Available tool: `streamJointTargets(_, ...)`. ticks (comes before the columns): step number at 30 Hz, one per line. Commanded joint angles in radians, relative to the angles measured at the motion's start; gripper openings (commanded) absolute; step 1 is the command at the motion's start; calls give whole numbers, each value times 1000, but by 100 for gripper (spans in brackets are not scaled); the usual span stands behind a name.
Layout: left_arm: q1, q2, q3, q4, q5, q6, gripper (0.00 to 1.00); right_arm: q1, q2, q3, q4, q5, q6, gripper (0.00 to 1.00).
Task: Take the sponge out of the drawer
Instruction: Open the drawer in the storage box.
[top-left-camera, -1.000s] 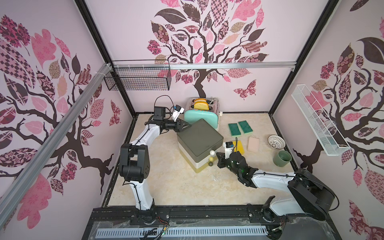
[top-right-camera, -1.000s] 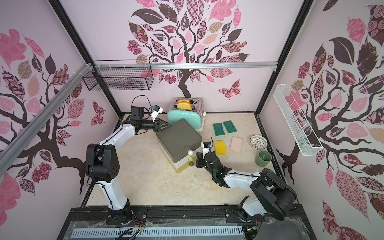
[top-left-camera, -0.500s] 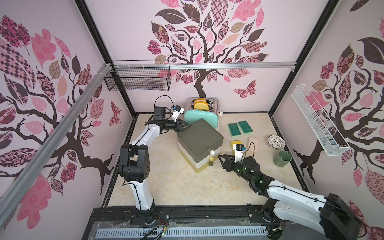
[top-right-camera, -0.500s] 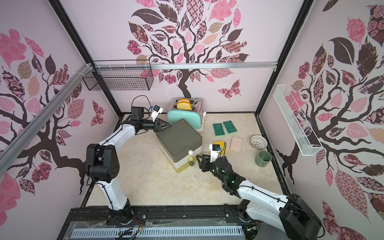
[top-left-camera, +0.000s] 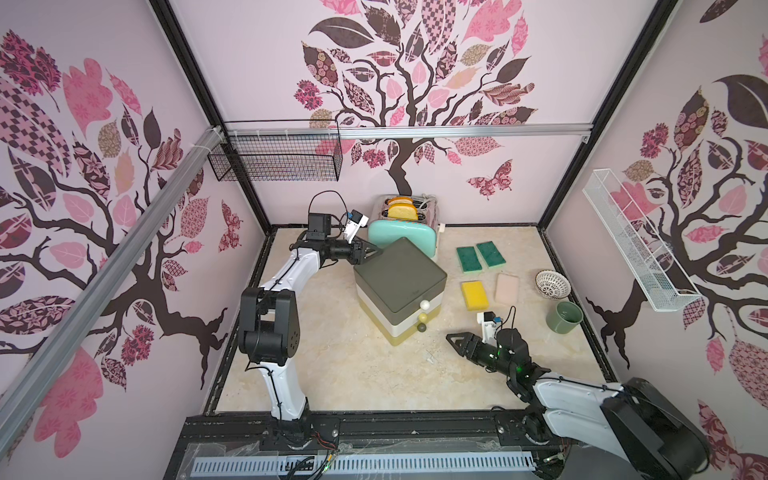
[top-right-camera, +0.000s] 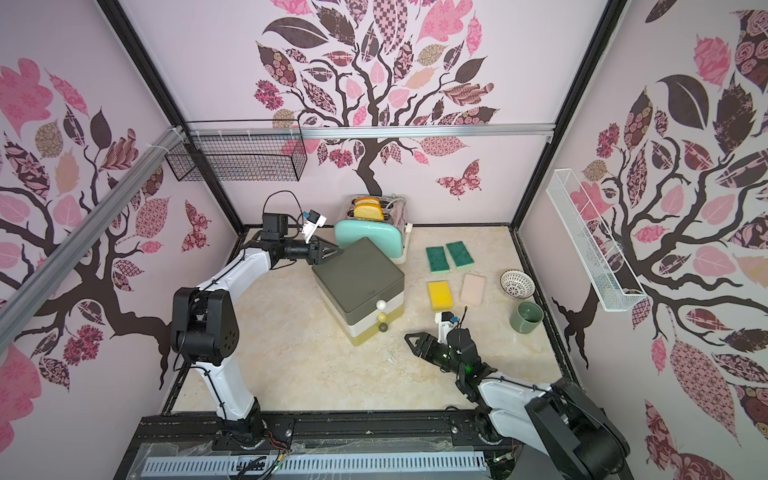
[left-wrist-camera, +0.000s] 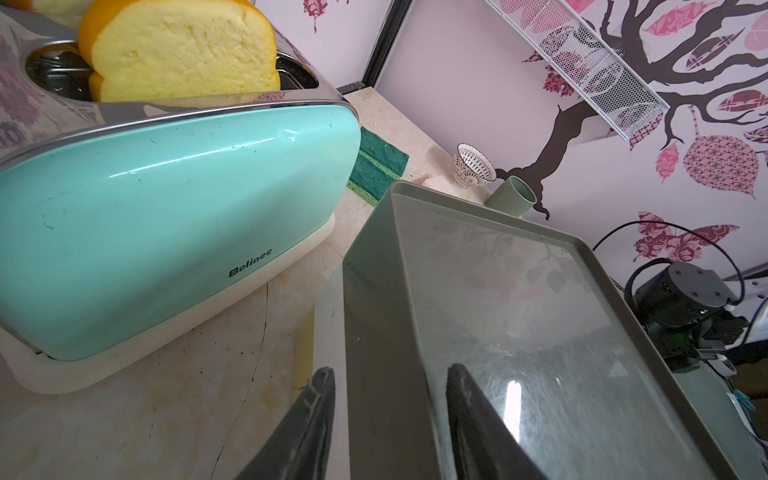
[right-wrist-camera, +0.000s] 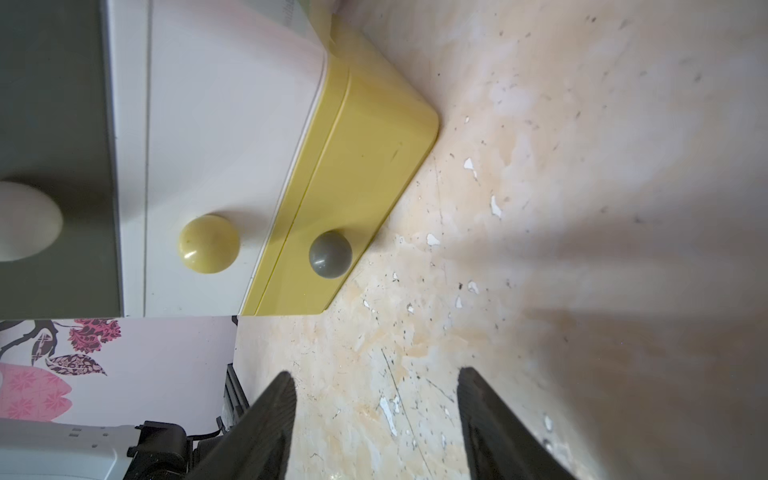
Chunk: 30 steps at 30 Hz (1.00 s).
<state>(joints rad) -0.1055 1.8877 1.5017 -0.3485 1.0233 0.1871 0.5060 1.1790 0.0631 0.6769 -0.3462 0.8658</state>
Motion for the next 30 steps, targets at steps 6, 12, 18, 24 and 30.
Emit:
streamJointTargets(6, -21, 31, -47, -63, -66, 46, 47, -4, 408, 58, 487, -74, 87, 61)
streamJointTargets(12, -20, 31, -44, -69, -68, 49, 47, 0, 663, 116, 740, -88, 132, 58)
streamJointTargets(18, -18, 36, -43, -66, -66, 48, 47, 0, 692, 141, 723, -98, 107, 58)
streamJointTargets(24, -17, 38, -46, -65, -67, 48, 47, 11, 759, 182, 740, -140, 118, 57)
streamJointTargets(30, -16, 40, -45, -67, -68, 48, 47, 19, 778, 202, 740, -143, 118, 56)
